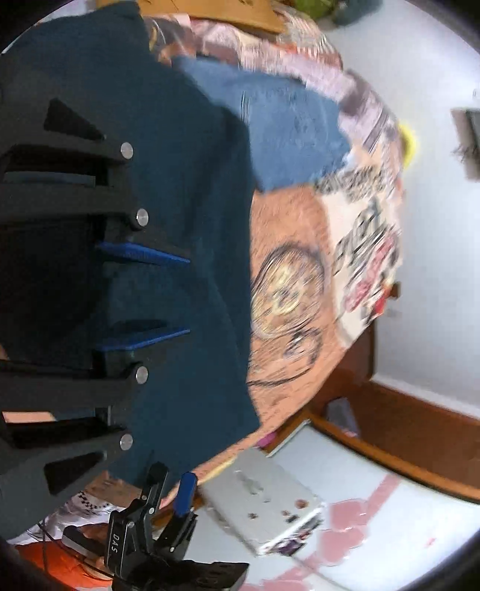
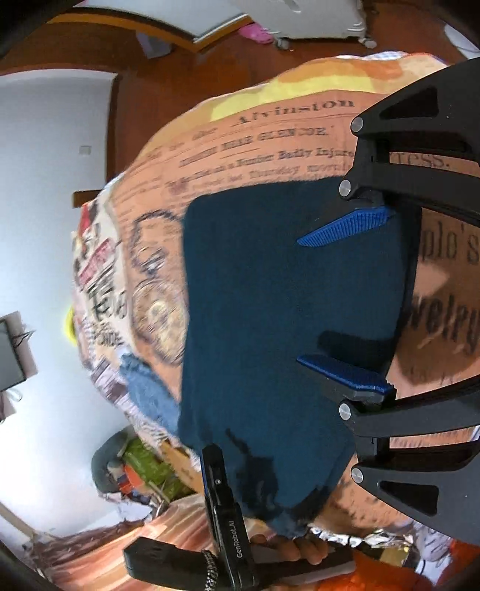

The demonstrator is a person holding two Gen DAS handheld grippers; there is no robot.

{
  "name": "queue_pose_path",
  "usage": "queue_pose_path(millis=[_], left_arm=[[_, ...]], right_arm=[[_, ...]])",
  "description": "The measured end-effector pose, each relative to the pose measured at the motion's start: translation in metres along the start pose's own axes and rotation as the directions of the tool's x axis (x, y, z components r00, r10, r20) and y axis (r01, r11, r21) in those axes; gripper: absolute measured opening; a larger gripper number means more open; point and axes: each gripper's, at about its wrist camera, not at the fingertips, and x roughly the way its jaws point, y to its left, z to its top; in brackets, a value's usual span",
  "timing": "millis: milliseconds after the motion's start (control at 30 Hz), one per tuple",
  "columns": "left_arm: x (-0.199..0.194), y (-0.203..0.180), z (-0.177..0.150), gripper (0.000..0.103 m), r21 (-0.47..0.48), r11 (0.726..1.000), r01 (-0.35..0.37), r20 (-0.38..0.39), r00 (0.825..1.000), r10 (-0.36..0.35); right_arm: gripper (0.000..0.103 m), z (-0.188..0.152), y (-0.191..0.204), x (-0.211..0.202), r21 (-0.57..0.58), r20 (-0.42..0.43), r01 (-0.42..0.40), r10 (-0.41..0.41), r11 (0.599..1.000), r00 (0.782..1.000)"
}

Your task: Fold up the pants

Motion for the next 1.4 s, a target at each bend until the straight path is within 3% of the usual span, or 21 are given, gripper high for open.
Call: queue_pose_path(millis=[100, 233, 400, 500, 700, 833, 933, 1000, 1300, 1400], left_arm=[[-0.04, 0.025, -0.008, 0.051, -0.062, 0.998, -0.023, 0.087, 0.996, 0.028], [-0.089, 0.066, -0.026, 0.057, -0.137, 0.985, -0.108, 0.16, 0.979, 0.13], [-0.132, 0.12, -0.062, 0.066, -0.227, 0.955, -0.191, 0.175, 0.957, 0.233], [-0.149, 0.155, -0.092, 0.067, -0.307, 0.931, -0.198, 0.151, 0.956, 0.253], [-0.151, 0.2, -0.152, 0.067, -0.419, 0.891, -0.175, 0.078, 0.971, 0.227], [-0.142, 0.217, -0.188, 0.067, -0.499, 0.858, -0.121, 0.047, 0.985, 0.166], [-0.125, 0.229, -0.21, 0.067, -0.586, 0.809, -0.039, 0.03, 0.997, 0.07], [-0.117, 0.235, -0.221, 0.067, -0.631, 0.776, 0.003, 0.035, 0.999, 0.024], [-0.094, 0.25, -0.252, 0.069, -0.77, 0.622, 0.142, 0.081, 0.989, -0.126], [-0.093, 0.252, -0.254, 0.069, -0.779, 0.606, 0.162, 0.107, 0.986, -0.126]], right_arm=[[0.058, 0.009, 0.019, -0.01, -0.044, 0.042, 0.004, -0.003, 0.999, 0.999], [0.058, 0.02, 0.046, -0.016, -0.094, 0.091, -0.012, 0.02, 0.996, 0.996], [0.058, 0.033, 0.085, -0.011, -0.154, 0.13, -0.047, 0.067, 0.987, 0.989], [0.058, 0.036, 0.106, -0.002, -0.187, 0.124, -0.073, 0.097, 0.98, 0.987], [0.058, 0.03, 0.145, 0.023, -0.261, 0.058, -0.107, 0.127, 0.959, 0.99], [0.058, 0.022, 0.161, 0.047, -0.286, -0.021, -0.123, 0.122, 0.95, 0.992], [0.061, 0.011, 0.169, 0.066, -0.307, -0.091, -0.115, 0.091, 0.945, 0.992], [0.063, 0.004, 0.175, 0.068, -0.354, -0.084, -0.075, 0.048, 0.932, 0.995], [0.069, 0.001, 0.18, 0.069, -0.384, -0.085, -0.06, 0.03, 0.921, 0.996], [0.071, 0.0, 0.181, 0.07, -0.383, -0.081, -0.066, 0.037, 0.921, 0.996]])
